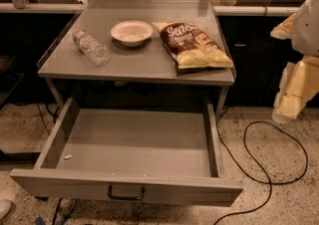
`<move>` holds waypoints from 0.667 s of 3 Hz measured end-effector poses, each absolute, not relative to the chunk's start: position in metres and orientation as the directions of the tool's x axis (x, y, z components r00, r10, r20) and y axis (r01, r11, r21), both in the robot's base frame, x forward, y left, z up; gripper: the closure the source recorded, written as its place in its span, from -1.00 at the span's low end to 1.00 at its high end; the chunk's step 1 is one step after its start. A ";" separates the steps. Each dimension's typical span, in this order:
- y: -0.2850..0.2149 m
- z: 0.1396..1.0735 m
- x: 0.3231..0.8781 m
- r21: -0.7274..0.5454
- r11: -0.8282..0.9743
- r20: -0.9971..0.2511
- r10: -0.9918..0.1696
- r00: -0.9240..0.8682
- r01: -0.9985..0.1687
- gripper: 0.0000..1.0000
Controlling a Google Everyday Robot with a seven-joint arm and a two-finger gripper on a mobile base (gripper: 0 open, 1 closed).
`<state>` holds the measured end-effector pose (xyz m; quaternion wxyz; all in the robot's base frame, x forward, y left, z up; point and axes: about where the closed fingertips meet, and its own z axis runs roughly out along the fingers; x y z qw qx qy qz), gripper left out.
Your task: Place water bottle into top drawer
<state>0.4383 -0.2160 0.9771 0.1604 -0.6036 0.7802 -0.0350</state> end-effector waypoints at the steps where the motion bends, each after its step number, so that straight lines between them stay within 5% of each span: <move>1: -0.216 0.977 0.438 -0.248 0.269 -0.208 -0.953 -0.220 -0.931 -1.00; 2: -0.195 0.986 0.446 -0.267 0.235 -0.217 -0.960 -0.179 -0.934 -1.00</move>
Offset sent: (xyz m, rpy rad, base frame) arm 0.0182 0.0489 0.0158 0.0111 -0.0274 0.0904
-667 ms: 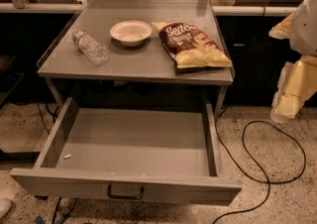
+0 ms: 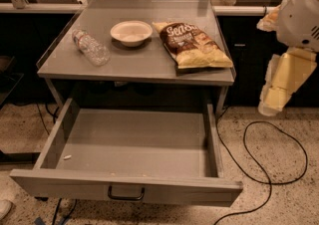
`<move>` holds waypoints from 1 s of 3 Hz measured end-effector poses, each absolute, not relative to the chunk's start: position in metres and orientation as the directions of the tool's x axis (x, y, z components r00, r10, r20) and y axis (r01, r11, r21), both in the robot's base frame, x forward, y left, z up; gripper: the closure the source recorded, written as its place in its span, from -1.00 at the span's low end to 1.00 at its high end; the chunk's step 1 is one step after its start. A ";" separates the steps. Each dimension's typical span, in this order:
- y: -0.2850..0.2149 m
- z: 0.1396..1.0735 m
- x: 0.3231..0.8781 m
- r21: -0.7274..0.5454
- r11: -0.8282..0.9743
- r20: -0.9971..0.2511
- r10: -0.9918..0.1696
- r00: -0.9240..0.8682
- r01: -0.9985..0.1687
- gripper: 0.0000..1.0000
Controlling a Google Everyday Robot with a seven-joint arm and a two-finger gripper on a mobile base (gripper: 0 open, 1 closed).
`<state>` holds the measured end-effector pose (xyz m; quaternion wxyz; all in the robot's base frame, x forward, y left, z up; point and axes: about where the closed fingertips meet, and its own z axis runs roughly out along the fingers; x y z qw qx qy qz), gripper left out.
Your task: Place water bottle into top drawer
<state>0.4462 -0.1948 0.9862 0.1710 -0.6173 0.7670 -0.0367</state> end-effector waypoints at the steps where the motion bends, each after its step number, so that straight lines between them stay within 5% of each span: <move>1: -0.166 0.989 0.459 -0.267 0.182 -0.233 -0.965 -0.120 -0.946 -1.00; 3: -0.144 0.985 0.475 -0.267 0.226 -0.264 -0.952 -0.155 -0.937 -1.00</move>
Offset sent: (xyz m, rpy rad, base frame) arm 0.0115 0.0265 0.0024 0.0152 -0.0015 0.0560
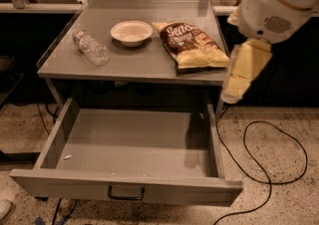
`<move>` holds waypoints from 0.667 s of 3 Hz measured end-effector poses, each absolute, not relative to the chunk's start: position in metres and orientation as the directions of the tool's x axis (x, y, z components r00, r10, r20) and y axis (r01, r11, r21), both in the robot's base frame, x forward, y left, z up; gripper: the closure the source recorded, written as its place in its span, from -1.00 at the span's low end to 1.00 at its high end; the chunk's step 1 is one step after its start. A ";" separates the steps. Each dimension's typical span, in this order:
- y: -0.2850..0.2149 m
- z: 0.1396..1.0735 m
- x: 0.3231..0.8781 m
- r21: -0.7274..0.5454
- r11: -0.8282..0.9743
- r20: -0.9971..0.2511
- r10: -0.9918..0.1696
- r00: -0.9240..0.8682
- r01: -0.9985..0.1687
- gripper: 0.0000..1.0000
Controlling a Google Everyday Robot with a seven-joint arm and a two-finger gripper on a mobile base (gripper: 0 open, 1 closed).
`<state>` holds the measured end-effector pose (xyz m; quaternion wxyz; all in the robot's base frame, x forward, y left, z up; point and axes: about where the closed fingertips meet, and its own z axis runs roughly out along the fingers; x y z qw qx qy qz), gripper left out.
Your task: Place water bottle into top drawer
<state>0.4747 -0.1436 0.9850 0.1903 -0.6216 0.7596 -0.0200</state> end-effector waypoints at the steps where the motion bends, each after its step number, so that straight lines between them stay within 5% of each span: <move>1: -0.110 0.951 0.539 -0.222 0.268 -0.233 -0.948 -0.216 -0.937 -1.00; 2: -0.109 0.950 0.540 -0.220 0.267 -0.232 -0.949 -0.215 -0.938 -1.00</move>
Offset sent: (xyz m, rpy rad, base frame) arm 0.0863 0.0421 -0.0557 -0.0486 0.1022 -0.0520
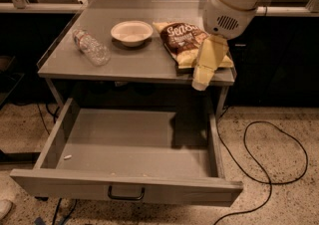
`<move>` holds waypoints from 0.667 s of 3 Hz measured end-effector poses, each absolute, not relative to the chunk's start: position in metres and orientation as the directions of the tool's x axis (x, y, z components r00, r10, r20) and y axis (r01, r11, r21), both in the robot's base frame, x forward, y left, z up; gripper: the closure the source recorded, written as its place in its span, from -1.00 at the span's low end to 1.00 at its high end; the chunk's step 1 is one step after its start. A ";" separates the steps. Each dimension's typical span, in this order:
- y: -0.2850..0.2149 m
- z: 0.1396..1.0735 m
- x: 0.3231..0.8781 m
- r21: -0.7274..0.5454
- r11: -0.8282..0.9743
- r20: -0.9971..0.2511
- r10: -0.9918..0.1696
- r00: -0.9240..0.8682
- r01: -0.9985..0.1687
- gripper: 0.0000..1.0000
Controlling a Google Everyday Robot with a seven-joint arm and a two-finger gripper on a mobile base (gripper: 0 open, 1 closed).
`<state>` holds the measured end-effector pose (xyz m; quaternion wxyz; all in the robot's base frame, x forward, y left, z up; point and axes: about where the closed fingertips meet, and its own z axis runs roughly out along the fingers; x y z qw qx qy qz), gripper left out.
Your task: Place water bottle into top drawer
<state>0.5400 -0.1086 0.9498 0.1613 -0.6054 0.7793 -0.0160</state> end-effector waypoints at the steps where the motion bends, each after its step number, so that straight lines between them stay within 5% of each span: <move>1: -0.049 0.998 0.586 -0.249 0.296 -0.378 -0.906 -0.189 -0.922 -1.00; 2: -0.045 1.000 0.589 -0.253 0.294 -0.386 -0.904 -0.183 -0.922 -1.00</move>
Offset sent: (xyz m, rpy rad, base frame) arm 0.0720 0.0859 0.0761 0.1664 -0.0914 0.0188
